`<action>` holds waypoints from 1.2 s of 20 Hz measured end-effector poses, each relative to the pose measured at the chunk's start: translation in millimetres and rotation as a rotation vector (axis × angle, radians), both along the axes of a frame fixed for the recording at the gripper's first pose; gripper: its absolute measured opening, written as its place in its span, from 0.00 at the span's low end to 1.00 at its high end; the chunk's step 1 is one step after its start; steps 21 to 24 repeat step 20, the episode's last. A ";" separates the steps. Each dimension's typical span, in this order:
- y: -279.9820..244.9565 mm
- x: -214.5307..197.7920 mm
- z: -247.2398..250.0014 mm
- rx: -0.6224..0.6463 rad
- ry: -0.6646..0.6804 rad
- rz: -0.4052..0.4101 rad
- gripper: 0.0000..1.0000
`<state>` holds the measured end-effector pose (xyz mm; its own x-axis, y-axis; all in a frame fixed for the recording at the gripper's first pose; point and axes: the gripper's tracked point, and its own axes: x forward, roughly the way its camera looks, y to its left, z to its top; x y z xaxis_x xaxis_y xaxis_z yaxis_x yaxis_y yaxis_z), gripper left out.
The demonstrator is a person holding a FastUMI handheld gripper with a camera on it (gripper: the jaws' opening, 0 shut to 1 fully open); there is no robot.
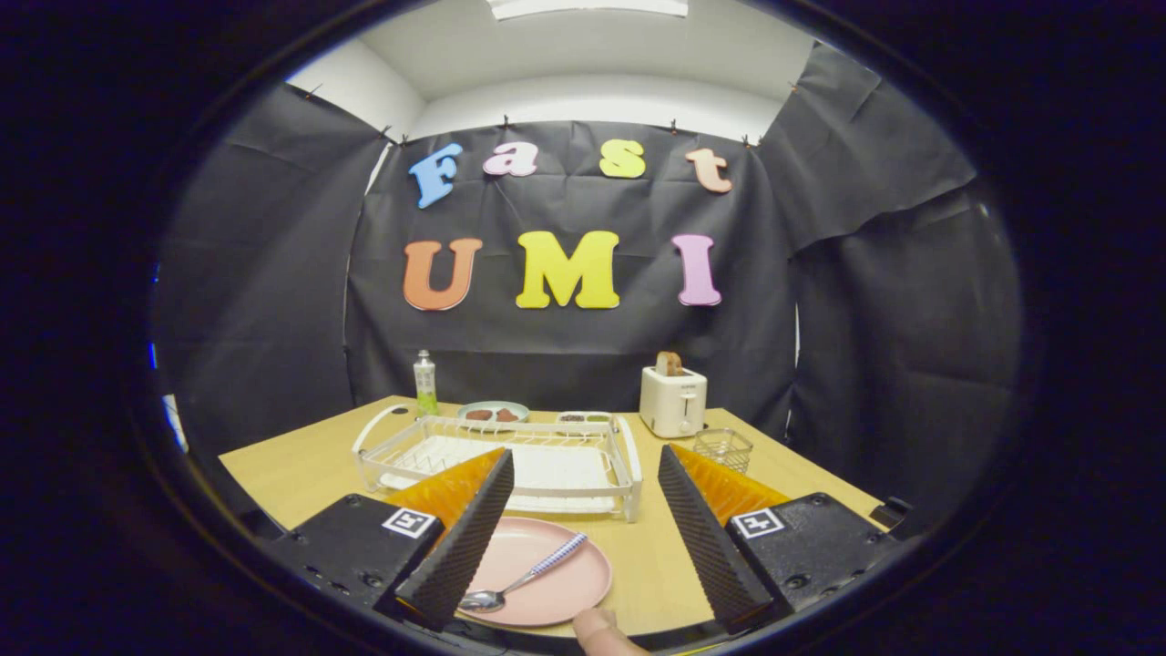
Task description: Take the plate from the dish rack, then take the spoon from the basket and place it into the plate.
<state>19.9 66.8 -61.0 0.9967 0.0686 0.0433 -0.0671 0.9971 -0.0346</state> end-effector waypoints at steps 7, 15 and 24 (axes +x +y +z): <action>-22.9 -37.0 32.1 0.015 -0.004 0.003 1.00; -31.5 -48.6 38.8 0.012 0.002 -0.005 1.00; -31.2 -45.7 36.3 0.006 0.009 -0.006 1.00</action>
